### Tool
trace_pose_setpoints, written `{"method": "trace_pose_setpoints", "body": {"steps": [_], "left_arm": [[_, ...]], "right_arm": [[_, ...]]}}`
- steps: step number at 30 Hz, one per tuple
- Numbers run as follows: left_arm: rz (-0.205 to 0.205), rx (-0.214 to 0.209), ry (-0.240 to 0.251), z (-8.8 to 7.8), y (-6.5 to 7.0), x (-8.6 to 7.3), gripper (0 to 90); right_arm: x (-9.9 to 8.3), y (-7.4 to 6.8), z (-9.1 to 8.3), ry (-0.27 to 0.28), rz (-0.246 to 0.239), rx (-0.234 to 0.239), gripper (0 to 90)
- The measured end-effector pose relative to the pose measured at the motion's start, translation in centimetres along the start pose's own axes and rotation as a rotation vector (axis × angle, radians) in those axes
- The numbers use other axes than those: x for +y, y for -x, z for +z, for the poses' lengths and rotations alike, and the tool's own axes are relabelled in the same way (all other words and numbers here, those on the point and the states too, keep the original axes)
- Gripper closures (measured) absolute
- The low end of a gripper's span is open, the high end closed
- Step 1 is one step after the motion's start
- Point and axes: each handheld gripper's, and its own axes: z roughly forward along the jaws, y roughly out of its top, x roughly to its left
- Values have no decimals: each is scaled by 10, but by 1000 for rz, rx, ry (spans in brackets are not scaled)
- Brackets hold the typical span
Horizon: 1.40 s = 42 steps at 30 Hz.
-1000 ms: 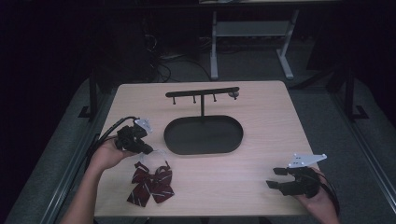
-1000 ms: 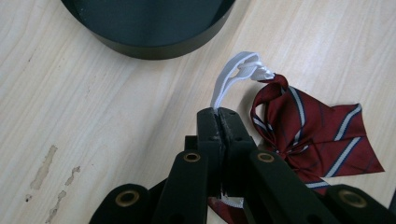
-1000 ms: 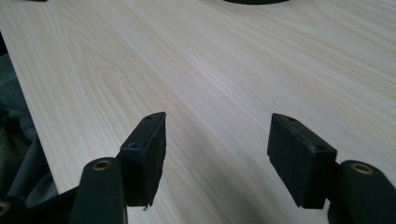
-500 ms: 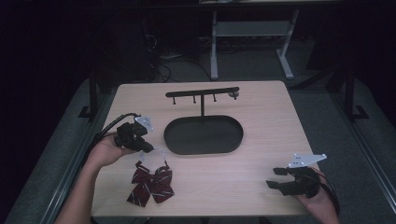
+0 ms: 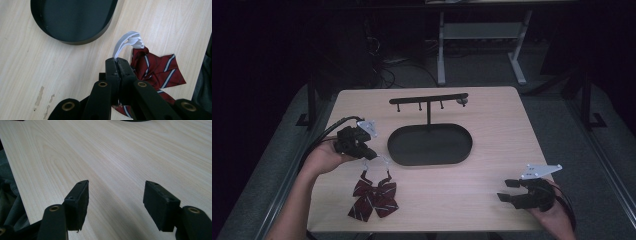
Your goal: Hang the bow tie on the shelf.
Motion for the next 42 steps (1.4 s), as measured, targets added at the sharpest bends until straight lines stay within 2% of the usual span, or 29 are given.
{"method": "trace_pose_setpoints", "body": {"steps": [13, 22, 42], "left_arm": [[20, 13, 8, -14, 3, 7, 887], [54, 14, 11, -22, 6, 19, 887], [82, 25, 20, -32, 2, 38, 888]], "right_arm": [[-1, 2, 0, 4, 7, 4, 368], [-1, 2, -2, 7, 13, 0, 368], [-1, 2, -3, 11, 7, 1, 368]]}}
